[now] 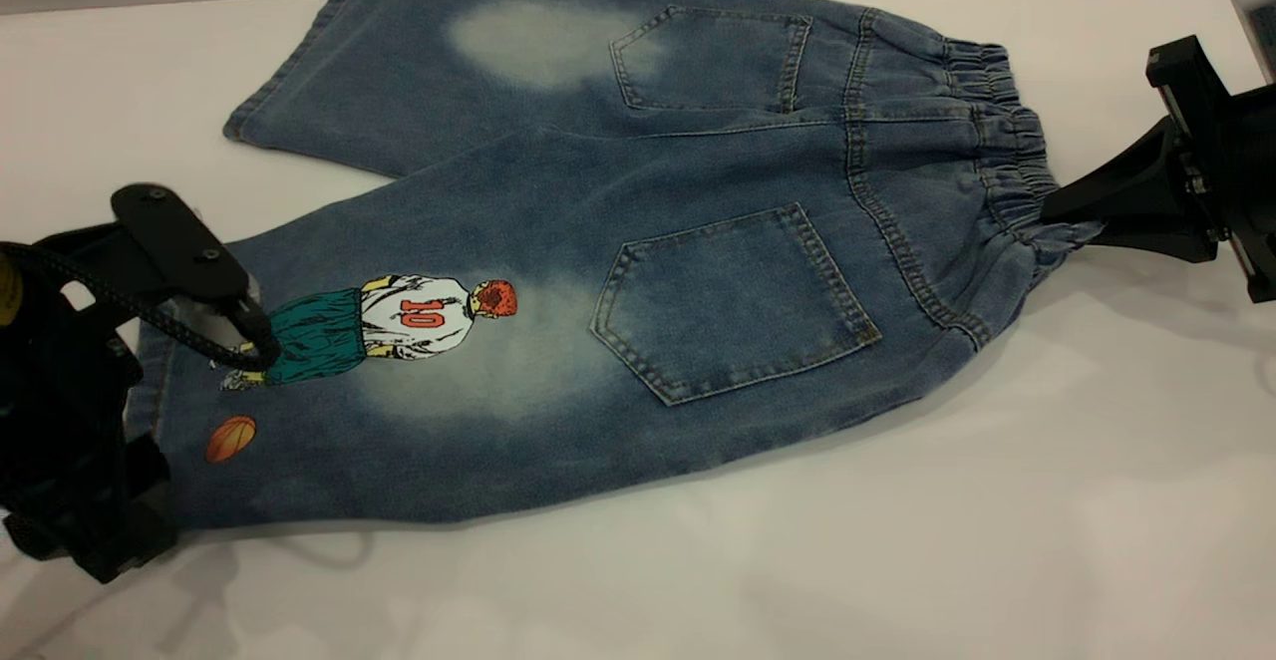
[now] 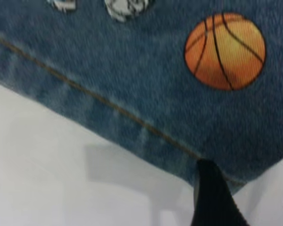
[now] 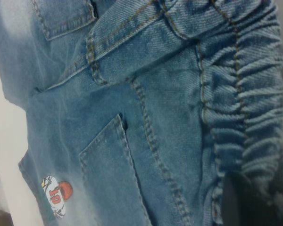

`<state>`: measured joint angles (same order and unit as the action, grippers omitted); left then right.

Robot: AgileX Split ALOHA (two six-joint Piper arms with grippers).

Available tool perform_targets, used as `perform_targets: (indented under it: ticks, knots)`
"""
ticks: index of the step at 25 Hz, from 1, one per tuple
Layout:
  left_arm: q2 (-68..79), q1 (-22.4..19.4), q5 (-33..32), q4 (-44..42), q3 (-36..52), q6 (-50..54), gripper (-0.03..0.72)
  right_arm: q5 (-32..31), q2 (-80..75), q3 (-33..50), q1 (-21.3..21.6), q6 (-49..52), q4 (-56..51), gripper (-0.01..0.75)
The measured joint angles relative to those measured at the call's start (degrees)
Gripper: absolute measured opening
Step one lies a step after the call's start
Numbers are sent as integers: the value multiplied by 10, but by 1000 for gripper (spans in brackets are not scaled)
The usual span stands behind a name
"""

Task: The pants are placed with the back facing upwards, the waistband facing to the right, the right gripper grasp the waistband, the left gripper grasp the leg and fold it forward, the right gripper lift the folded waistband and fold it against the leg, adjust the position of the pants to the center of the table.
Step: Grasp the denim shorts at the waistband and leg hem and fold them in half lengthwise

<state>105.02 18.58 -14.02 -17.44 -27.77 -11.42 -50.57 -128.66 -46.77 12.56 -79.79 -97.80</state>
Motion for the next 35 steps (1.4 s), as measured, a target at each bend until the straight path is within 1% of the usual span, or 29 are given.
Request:
perform_targets:
  ticks: [2, 9, 17, 20, 25, 27, 31, 35]
  knots:
    - [5, 0, 13, -12, 0, 2, 348, -1, 0, 0, 0, 0, 1, 25]
    - [36, 0, 41, -11, 0, 2, 348, -8, 0, 0, 0, 0, 1, 25]
    - [46, -1, 43, -12, -1, 2, 341, -12, 0, 0, 0, 0, 3, 25]
    - [46, -1, 40, -15, -1, 2, 288, -17, 0, 0, 0, 0, 3, 25]
    - [46, -1, 37, -30, -1, 29, 104, -26, 0, 0, 0, 0, 3, 25]
    - [46, -1, 33, -43, -1, 42, 65, -26, 0, 0, 0, 0, 3, 25]
    - [47, -1, 20, -69, -1, 82, 57, -26, 0, 0, 0, 0, 4, 25]
    - [33, -1, -21, -85, 2, 104, 49, -30, 0, 1, 0, 16, 8, 25]
